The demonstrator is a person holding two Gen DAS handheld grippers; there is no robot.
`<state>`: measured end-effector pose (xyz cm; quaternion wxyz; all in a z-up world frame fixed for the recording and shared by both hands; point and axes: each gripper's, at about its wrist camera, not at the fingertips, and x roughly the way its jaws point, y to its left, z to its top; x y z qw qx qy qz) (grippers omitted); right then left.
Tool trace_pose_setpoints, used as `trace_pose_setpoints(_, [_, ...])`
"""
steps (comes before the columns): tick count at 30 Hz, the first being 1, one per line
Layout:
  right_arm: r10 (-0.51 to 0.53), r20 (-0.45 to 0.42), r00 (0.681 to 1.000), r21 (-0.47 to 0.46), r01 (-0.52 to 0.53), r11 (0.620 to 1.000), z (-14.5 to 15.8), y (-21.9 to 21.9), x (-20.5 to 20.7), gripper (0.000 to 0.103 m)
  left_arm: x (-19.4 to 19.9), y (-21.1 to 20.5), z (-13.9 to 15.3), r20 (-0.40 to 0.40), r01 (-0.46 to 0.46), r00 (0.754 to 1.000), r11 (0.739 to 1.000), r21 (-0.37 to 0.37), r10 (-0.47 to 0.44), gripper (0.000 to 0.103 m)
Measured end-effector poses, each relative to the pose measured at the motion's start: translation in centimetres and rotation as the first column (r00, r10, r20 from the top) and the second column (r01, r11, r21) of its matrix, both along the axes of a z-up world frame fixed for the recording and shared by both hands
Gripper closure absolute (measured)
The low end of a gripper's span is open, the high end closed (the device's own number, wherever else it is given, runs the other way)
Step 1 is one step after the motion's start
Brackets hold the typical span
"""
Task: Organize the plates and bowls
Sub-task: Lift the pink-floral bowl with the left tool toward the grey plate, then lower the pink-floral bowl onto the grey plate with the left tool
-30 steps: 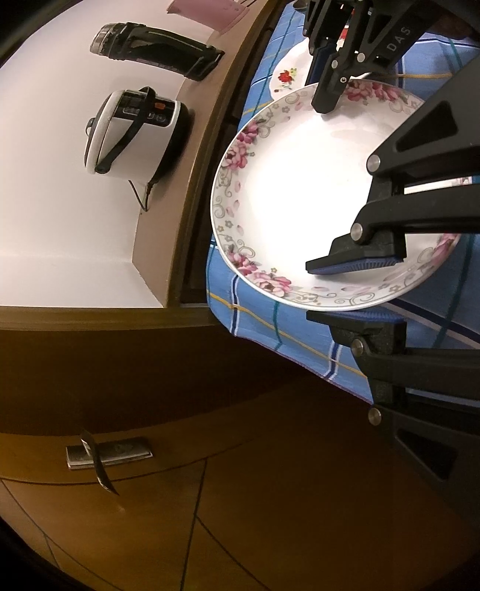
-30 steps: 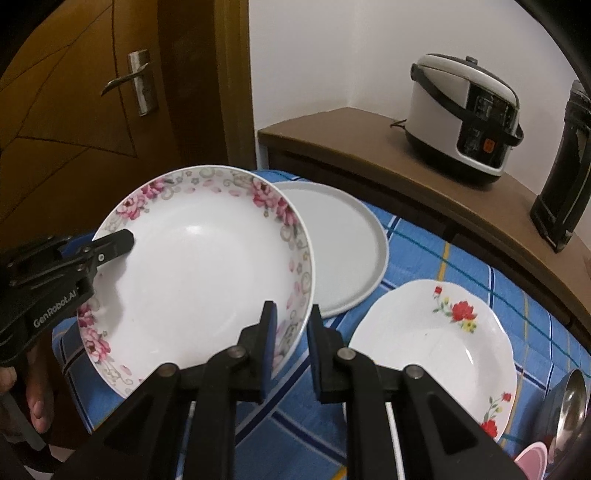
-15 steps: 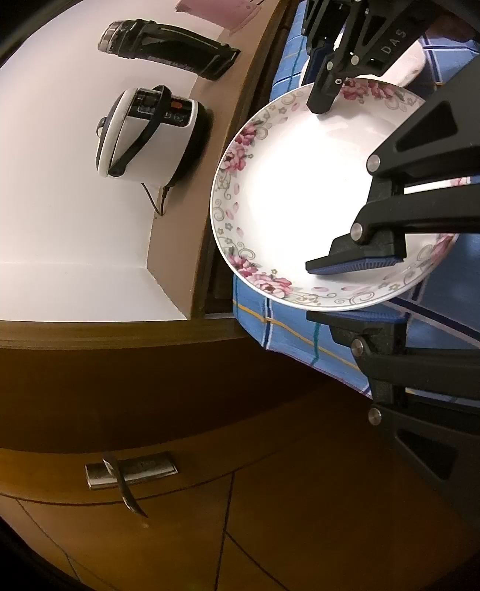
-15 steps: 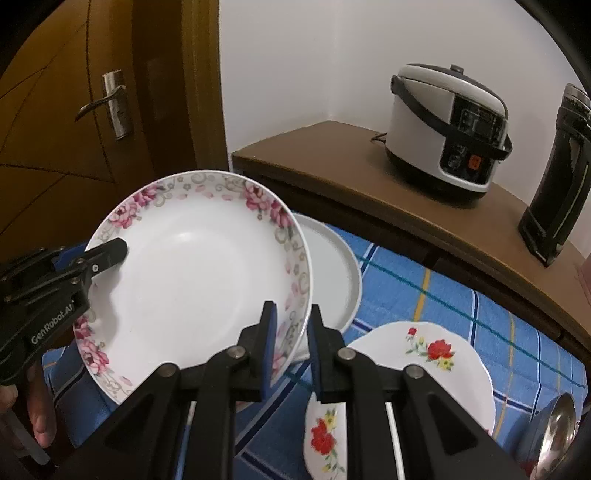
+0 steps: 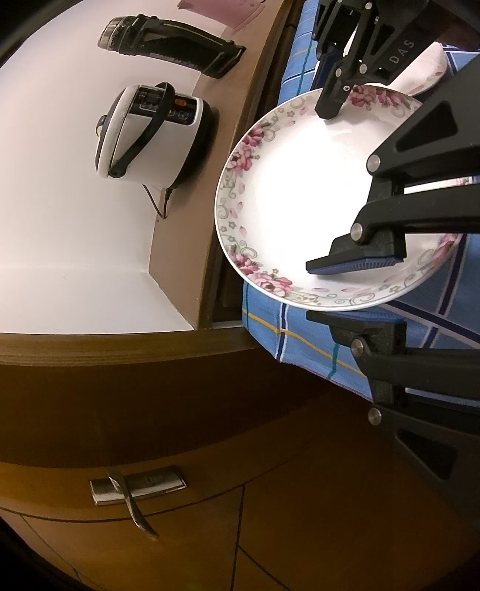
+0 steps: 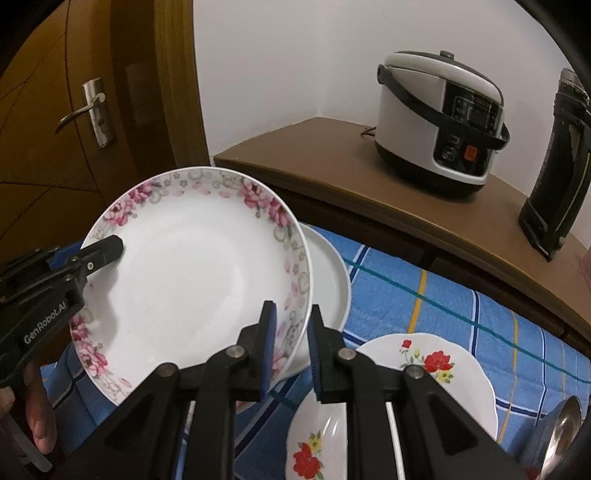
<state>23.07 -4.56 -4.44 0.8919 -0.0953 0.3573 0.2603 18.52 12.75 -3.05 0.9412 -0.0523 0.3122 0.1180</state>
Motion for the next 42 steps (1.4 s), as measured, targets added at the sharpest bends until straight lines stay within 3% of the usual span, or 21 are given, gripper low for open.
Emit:
trace_pose_setpoints(28, [-0.032, 0.043, 0.999, 0.042, 0.03, 0.999, 0.0, 0.1, 2.8, 0.086, 2.9, -0.4, 0.6, 0.062, -0.036, 0.997, 0.999, 0.012, 0.035, 0.083])
trace_pose_setpoints(42, [-0.044, 0.061, 0.997, -0.007, 0.045, 0.999, -0.6, 0.8, 3.7, 0.086, 4.8, 0.0, -0.9, 0.087, -0.046, 0.995, 0.999, -0.027, 0.048, 0.083])
